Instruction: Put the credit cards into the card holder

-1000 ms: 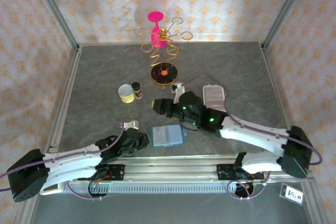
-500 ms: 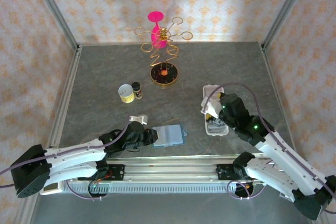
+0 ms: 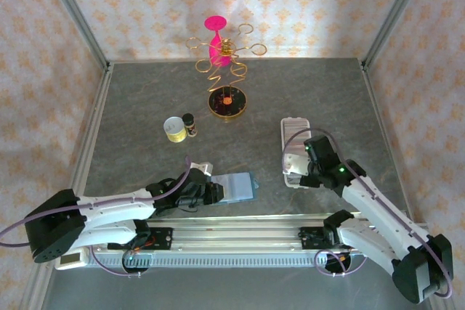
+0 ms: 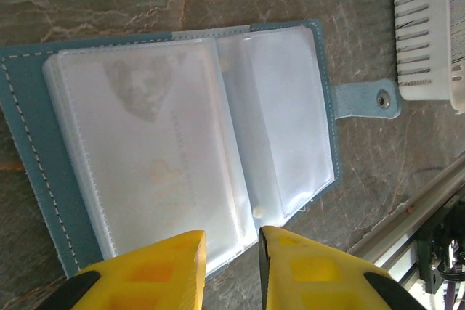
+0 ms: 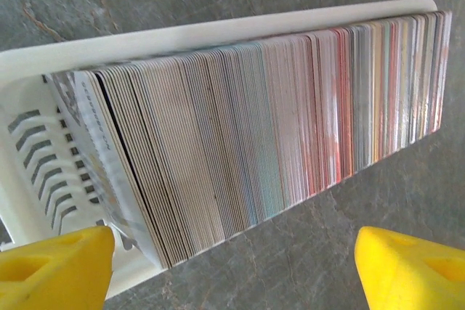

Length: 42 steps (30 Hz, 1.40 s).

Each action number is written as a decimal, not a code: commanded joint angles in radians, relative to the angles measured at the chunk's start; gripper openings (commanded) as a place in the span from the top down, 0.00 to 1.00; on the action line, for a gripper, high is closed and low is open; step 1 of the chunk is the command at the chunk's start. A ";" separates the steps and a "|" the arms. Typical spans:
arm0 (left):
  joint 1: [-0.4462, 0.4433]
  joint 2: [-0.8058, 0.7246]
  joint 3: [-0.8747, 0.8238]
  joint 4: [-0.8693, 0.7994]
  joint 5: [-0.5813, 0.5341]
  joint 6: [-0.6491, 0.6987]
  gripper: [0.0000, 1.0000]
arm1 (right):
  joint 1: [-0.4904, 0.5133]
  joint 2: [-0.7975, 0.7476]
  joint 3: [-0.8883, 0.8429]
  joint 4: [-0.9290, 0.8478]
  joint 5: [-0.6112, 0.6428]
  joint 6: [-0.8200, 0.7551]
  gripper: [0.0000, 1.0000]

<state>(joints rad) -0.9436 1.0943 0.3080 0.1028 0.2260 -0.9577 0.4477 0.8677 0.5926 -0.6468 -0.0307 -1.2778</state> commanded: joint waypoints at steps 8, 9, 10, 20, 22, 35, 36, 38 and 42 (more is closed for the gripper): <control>-0.006 0.027 0.020 0.023 0.003 0.033 0.73 | -0.005 0.030 -0.085 0.111 0.004 -0.072 0.15; -0.007 0.026 0.019 0.023 0.003 0.033 0.73 | -0.005 0.035 -0.086 0.115 -0.001 -0.069 0.15; -0.006 0.026 0.018 0.024 0.001 0.032 0.73 | -0.006 0.037 -0.089 0.122 0.001 -0.069 0.15; -0.007 0.042 0.008 0.006 -0.027 0.024 0.74 | -0.005 0.107 -0.080 0.173 0.028 -0.092 0.18; -0.006 0.045 0.007 0.004 -0.031 0.020 0.75 | -0.005 0.120 -0.077 0.179 0.029 -0.094 0.20; -0.006 0.045 -0.007 -0.032 -0.083 0.007 0.76 | -0.004 0.110 -0.047 0.144 0.042 -0.091 0.59; -0.006 0.046 -0.009 -0.031 -0.083 0.005 0.76 | -0.004 0.106 -0.045 0.140 0.041 -0.089 0.62; -0.006 0.051 -0.010 -0.026 -0.082 0.002 0.77 | -0.004 0.097 -0.045 0.131 0.042 -0.088 0.68; -0.006 0.055 -0.011 -0.027 -0.082 0.001 0.78 | -0.004 0.087 -0.050 0.127 0.041 -0.087 0.78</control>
<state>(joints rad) -0.9436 1.1378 0.3058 0.0963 0.1749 -0.9443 0.4488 0.9661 0.5198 -0.5411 -0.0257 -1.3705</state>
